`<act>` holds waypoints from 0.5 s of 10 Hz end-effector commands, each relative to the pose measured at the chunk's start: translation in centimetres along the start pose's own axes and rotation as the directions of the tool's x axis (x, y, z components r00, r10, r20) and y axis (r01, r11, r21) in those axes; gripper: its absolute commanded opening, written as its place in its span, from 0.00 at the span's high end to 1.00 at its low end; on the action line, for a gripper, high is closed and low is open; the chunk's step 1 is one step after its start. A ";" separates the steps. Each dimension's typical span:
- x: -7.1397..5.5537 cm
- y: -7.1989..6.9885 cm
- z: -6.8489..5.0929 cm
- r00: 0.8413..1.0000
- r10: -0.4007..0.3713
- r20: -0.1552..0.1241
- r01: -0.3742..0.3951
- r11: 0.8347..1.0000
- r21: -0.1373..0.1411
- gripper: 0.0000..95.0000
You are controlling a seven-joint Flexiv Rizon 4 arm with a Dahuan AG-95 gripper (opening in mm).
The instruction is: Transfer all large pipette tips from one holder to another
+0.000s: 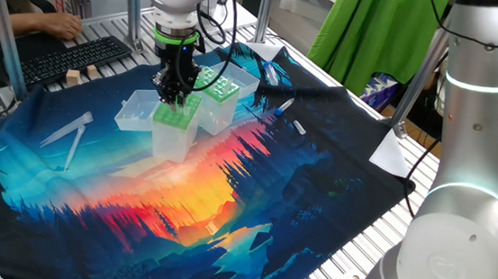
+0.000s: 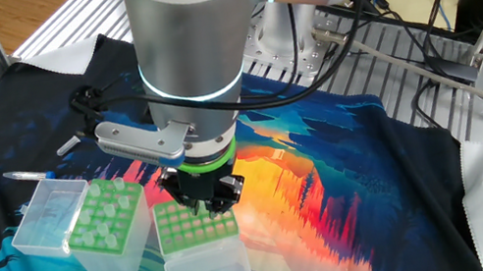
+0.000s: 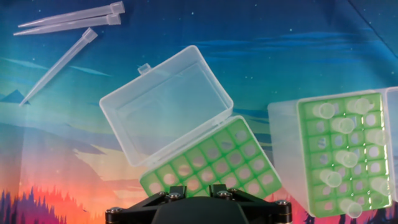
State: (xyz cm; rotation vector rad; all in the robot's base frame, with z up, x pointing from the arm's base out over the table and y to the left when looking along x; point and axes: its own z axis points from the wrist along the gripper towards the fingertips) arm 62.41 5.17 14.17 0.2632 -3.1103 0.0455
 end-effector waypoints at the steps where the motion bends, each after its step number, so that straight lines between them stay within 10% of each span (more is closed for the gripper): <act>1: 0.0 -0.1 -0.2 1.000 -0.003 -0.003 0.003 1.000 0.008 0.80; 5: 0.4 -0.1 -0.3 1.000 -0.002 -0.006 0.002 1.000 0.014 0.80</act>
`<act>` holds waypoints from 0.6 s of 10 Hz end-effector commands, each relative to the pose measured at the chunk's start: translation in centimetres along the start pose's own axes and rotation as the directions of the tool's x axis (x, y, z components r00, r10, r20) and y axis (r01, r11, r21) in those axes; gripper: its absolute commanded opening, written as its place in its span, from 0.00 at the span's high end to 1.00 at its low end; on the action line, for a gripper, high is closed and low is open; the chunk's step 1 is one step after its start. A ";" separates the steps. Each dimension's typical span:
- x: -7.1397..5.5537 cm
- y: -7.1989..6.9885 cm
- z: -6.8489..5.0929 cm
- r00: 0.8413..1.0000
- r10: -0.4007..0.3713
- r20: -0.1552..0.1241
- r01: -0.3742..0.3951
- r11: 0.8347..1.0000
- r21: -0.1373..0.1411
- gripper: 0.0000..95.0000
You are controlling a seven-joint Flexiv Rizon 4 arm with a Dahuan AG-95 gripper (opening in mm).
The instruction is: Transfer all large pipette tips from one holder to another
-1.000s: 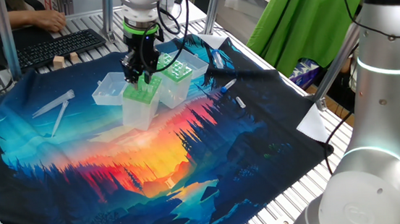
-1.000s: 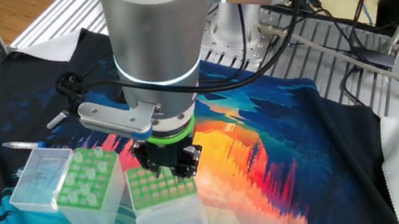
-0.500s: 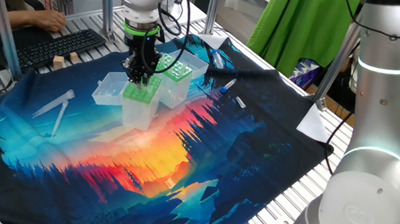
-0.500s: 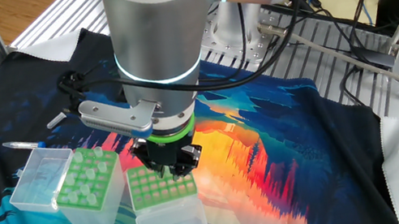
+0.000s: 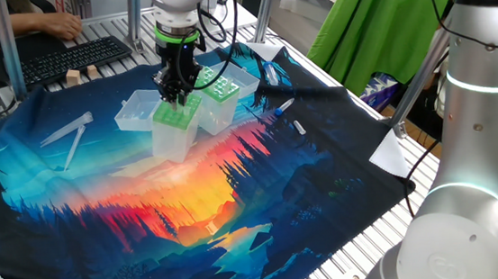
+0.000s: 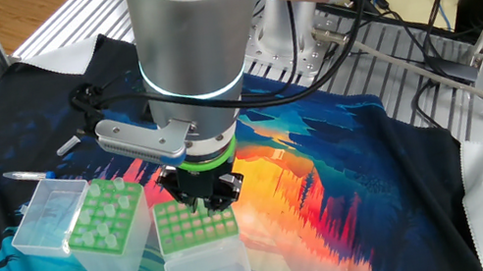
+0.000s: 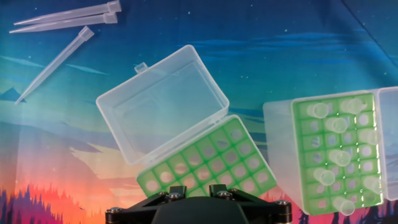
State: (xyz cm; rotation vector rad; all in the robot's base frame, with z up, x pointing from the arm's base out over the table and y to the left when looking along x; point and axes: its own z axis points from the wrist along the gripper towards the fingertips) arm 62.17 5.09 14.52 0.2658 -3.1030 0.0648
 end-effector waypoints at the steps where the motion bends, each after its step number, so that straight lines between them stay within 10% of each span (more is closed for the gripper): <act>1: 0.1 -0.1 0.0 1.000 0.001 0.002 -0.001 1.000 0.002 0.80; 6: 0.2 0.0 0.1 1.000 0.001 0.003 -0.001 1.000 0.001 0.80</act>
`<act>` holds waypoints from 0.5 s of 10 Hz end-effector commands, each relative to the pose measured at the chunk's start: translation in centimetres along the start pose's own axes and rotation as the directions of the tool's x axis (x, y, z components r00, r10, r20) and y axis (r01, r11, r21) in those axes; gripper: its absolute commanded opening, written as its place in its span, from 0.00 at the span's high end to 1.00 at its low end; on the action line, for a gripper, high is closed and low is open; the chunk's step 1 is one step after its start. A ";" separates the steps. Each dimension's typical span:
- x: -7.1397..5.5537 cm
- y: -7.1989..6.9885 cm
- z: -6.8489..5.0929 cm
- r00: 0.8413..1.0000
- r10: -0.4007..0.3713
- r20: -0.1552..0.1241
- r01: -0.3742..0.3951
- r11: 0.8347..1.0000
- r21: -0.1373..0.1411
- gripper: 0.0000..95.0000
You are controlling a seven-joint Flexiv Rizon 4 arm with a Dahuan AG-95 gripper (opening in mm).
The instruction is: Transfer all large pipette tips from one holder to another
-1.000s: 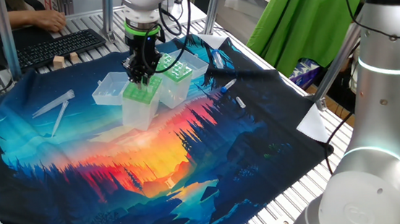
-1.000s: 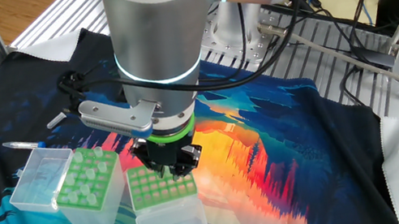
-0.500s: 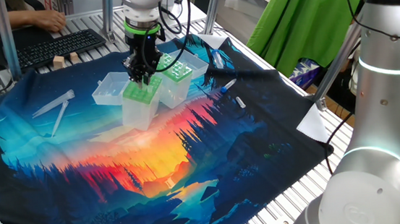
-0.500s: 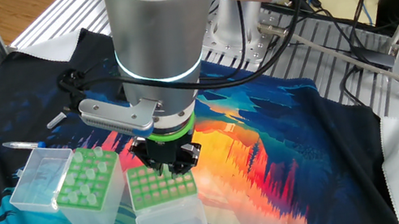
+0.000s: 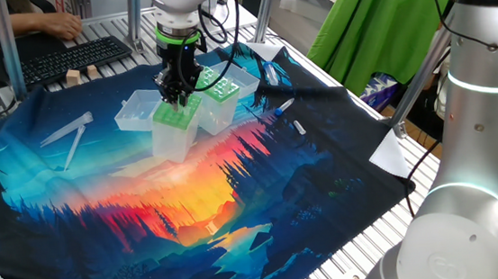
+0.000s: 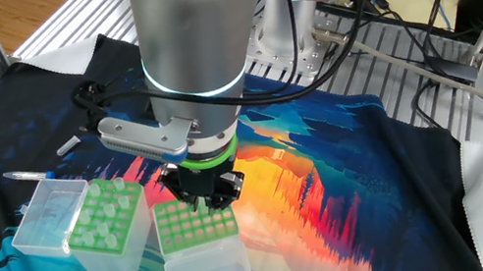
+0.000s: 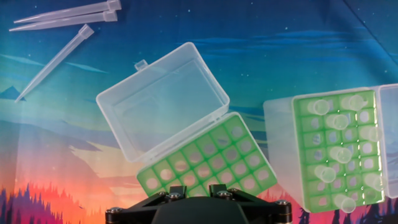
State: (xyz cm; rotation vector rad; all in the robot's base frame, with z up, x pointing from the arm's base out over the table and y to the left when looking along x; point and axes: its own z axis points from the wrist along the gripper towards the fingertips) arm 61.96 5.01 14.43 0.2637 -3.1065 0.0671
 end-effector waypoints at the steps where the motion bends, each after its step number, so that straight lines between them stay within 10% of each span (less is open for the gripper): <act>1: 0.0 0.0 0.0 1.000 -0.002 0.000 0.002 1.000 -0.001 0.80; 2: 0.0 0.0 0.1 1.000 -0.003 0.001 0.003 1.000 -0.002 1.00; 5: 0.0 0.0 0.2 1.000 -0.003 0.001 0.003 1.000 -0.002 1.00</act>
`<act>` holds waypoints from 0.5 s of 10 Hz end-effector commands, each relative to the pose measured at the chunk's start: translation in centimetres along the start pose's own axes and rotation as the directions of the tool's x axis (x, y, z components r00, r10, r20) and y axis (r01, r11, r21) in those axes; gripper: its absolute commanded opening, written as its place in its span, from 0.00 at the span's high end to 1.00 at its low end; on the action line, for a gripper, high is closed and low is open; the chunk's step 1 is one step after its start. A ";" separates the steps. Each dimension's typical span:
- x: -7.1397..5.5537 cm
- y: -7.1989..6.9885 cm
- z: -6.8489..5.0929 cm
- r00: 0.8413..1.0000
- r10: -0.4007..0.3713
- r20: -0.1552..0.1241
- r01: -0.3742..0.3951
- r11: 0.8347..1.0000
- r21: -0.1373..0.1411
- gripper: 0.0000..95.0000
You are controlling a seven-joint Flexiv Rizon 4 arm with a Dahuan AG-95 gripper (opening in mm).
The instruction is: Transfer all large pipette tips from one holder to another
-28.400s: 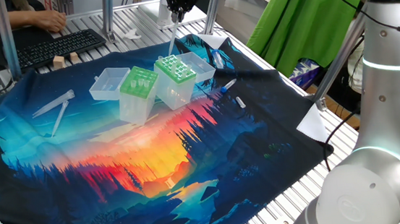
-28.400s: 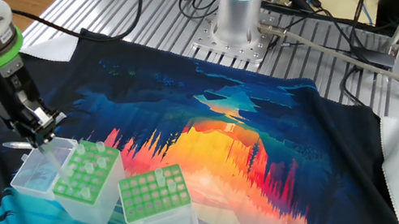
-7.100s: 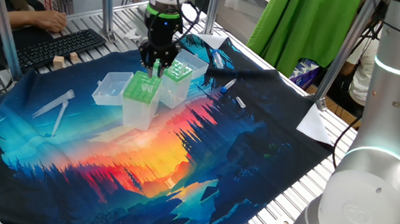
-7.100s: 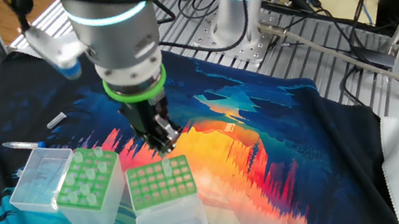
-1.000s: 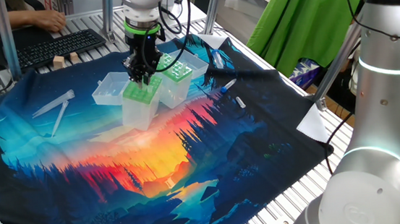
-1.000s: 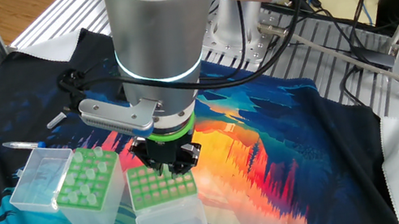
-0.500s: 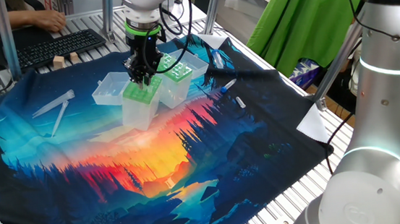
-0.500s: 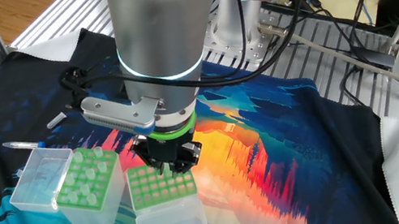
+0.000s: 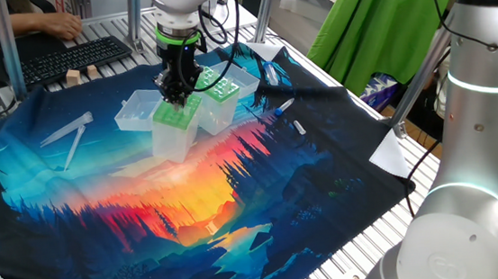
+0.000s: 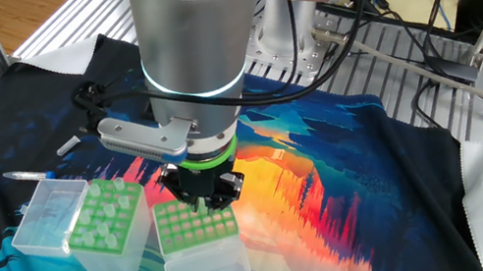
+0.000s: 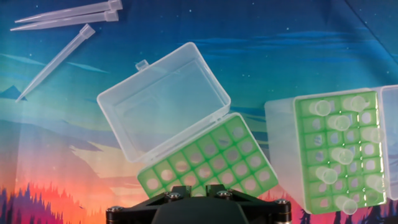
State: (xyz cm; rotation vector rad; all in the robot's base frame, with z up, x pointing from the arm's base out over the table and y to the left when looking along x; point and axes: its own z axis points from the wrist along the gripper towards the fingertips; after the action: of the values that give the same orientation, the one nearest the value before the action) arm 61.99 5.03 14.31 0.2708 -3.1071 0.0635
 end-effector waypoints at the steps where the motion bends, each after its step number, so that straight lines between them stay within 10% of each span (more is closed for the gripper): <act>1: 0.0 0.0 0.0 1.000 0.004 -0.002 -0.004 1.000 0.000 1.00; 5: -0.3 -0.1 -1.1 0.999 0.034 -0.007 -0.034 0.999 -0.002 1.00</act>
State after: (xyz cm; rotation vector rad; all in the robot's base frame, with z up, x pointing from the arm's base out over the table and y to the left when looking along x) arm 62.45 5.01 15.54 0.2142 -3.1046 0.0627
